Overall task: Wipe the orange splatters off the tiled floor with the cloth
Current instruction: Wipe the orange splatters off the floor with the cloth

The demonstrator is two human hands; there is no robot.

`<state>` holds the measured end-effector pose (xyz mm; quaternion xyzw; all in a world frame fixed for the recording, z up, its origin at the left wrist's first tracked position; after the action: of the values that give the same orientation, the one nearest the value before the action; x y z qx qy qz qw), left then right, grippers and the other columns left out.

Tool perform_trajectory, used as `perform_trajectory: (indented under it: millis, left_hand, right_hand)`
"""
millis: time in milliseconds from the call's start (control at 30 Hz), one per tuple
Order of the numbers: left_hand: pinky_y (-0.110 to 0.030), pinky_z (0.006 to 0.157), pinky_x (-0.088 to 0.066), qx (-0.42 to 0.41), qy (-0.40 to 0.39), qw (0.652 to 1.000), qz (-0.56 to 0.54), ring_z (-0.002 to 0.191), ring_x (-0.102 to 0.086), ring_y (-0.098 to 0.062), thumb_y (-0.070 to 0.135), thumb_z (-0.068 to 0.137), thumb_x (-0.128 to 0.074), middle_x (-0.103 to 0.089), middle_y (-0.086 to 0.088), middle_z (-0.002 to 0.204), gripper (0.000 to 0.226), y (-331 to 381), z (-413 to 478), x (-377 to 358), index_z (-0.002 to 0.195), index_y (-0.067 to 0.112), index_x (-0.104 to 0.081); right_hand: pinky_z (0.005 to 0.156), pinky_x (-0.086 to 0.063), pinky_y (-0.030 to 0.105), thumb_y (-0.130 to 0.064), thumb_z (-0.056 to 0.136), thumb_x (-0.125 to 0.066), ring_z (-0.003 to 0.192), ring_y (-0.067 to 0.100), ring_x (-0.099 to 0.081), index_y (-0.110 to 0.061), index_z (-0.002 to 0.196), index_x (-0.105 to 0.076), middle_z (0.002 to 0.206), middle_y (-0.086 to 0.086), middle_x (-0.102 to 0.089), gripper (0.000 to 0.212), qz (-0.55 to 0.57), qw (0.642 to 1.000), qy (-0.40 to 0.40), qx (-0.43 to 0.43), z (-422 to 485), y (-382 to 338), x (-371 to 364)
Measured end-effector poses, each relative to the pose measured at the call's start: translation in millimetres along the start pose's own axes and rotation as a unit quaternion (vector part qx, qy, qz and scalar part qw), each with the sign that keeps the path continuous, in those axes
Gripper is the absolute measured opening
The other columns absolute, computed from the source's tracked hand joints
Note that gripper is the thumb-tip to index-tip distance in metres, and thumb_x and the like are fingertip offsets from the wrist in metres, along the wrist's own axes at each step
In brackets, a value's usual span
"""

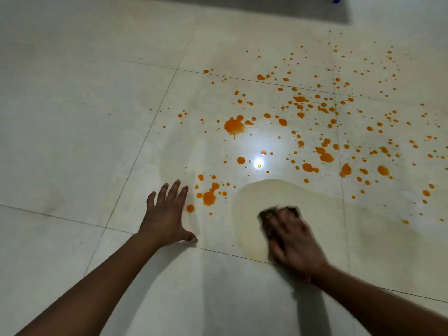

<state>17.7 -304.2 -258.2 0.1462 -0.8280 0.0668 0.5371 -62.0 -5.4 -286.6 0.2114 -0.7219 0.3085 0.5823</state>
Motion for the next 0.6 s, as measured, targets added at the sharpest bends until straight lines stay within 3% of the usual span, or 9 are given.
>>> perform_trajectory:
  millis: [67, 100, 167, 233, 333, 367, 433, 500, 600]
  left_hand:
    - [-0.051, 0.118, -0.002, 0.030, -0.011, 0.999, -0.022, 0.149, 0.009, -0.029, 0.078, 0.051, -0.073, 0.015, -0.003, 0.162, 0.140, -20, -4, -2, 0.154, 0.022, 0.004]
    - [-0.051, 0.118, -0.003, 0.041, -0.013, 0.999, -0.027, 0.149, 0.009, -0.029, 0.078, 0.051, -0.074, 0.016, -0.003, 0.162, 0.142, -29, -6, -3, 0.154, 0.023, 0.006]
    - [-0.052, 0.119, -0.005, 0.050, -0.023, 0.998, -0.032, 0.149, 0.009, -0.029, 0.076, 0.049, -0.076, 0.018, -0.003, 0.162, 0.144, -40, -8, -5, 0.154, 0.023, 0.008]
    - [-0.052, 0.118, -0.006, 0.051, -0.042, 0.997, -0.032, 0.149, 0.010, -0.030, 0.076, 0.048, -0.077, 0.020, -0.003, 0.161, 0.147, -47, -10, -11, 0.154, 0.022, 0.010]
    - [-0.054, 0.118, -0.006, 0.046, -0.073, 0.996, -0.034, 0.148, 0.013, -0.031, 0.074, 0.048, -0.078, 0.022, -0.003, 0.161, 0.148, -48, -12, -22, 0.153, 0.023, 0.013]
    - [-0.055, 0.118, -0.006, 0.046, -0.075, 0.995, -0.038, 0.148, 0.013, -0.031, 0.073, 0.049, -0.078, 0.022, -0.003, 0.160, 0.148, -50, -13, -24, 0.153, 0.024, 0.014]
    - [-0.055, 0.119, -0.007, 0.046, -0.086, 0.994, -0.050, 0.148, 0.014, -0.031, 0.072, 0.049, -0.079, 0.023, -0.002, 0.160, 0.147, -51, -12, -29, 0.153, 0.024, 0.013]
    - [-0.055, 0.119, -0.007, 0.054, -0.084, 0.993, -0.059, 0.148, 0.014, -0.030, 0.072, 0.049, -0.079, 0.023, 0.000, 0.160, 0.147, -58, -10, -32, 0.153, 0.026, 0.013]
    - [-0.057, 0.118, -0.009, 0.086, -0.099, 0.990, -0.059, 0.148, 0.016, -0.031, 0.074, 0.046, -0.079, 0.027, 0.001, 0.159, 0.150, -84, -12, -34, 0.152, 0.027, 0.016]
  right_hand:
    - [0.115, -0.017, 0.043, -0.051, 0.085, -0.028, 0.146, 0.026, -0.020, -0.024, 0.153, -0.024, 0.161, 0.006, -0.020, 0.073, 0.018, 0.991, 0.020, -0.129, 52, 23, 6]
    - [0.115, -0.016, 0.045, -0.051, 0.084, -0.025, 0.146, 0.027, -0.019, -0.023, 0.153, -0.024, 0.160, 0.009, -0.023, 0.075, 0.024, 0.988, 0.020, -0.152, 77, 6, 6]
    - [0.115, -0.015, 0.045, -0.047, 0.084, -0.031, 0.145, 0.026, -0.022, -0.021, 0.151, -0.030, 0.157, 0.009, -0.029, 0.072, 0.029, 0.994, 0.027, -0.098, 101, -60, -4]
    - [0.115, -0.016, 0.043, -0.043, 0.086, -0.042, 0.145, 0.024, -0.025, -0.023, 0.150, -0.033, 0.156, 0.006, -0.032, 0.067, 0.030, 0.999, 0.008, 0.022, 68, -118, -19]
    - [0.115, -0.018, 0.040, -0.044, 0.085, -0.049, 0.145, 0.021, -0.026, -0.027, 0.151, -0.028, 0.157, 0.002, -0.030, 0.072, 0.027, 0.993, -0.027, 0.111, 10, -100, -11]
    - [0.115, -0.019, 0.041, -0.044, 0.085, -0.049, 0.144, 0.022, -0.027, -0.028, 0.151, -0.027, 0.157, 0.002, -0.030, 0.072, 0.017, 0.994, -0.013, 0.103, 16, -80, -9]
    - [0.115, -0.018, 0.042, -0.045, 0.087, -0.040, 0.145, 0.023, -0.024, -0.027, 0.152, -0.027, 0.158, 0.004, -0.027, 0.069, 0.019, 1.000, 0.012, -0.005, 59, -50, -1]
    - [0.114, -0.016, 0.043, -0.046, 0.085, -0.034, 0.145, 0.024, -0.022, -0.023, 0.150, -0.032, 0.157, 0.007, -0.029, 0.069, 0.035, 0.995, 0.025, -0.088, 102, -72, -1]
    - [0.115, -0.020, 0.044, -0.043, 0.086, -0.042, 0.145, 0.023, -0.024, -0.023, 0.150, -0.034, 0.157, 0.005, -0.031, 0.067, 0.025, 0.998, 0.011, 0.047, 86, -151, -20]
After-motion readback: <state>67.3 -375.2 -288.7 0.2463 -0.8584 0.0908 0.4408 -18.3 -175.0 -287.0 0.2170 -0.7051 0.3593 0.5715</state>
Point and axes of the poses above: each hand's wrist, its own z-axis towards the middle knuckle, its own x-axis out of the back of the hand, y = z × x, the point moved 9 cm from there along z, towards the middle knuckle
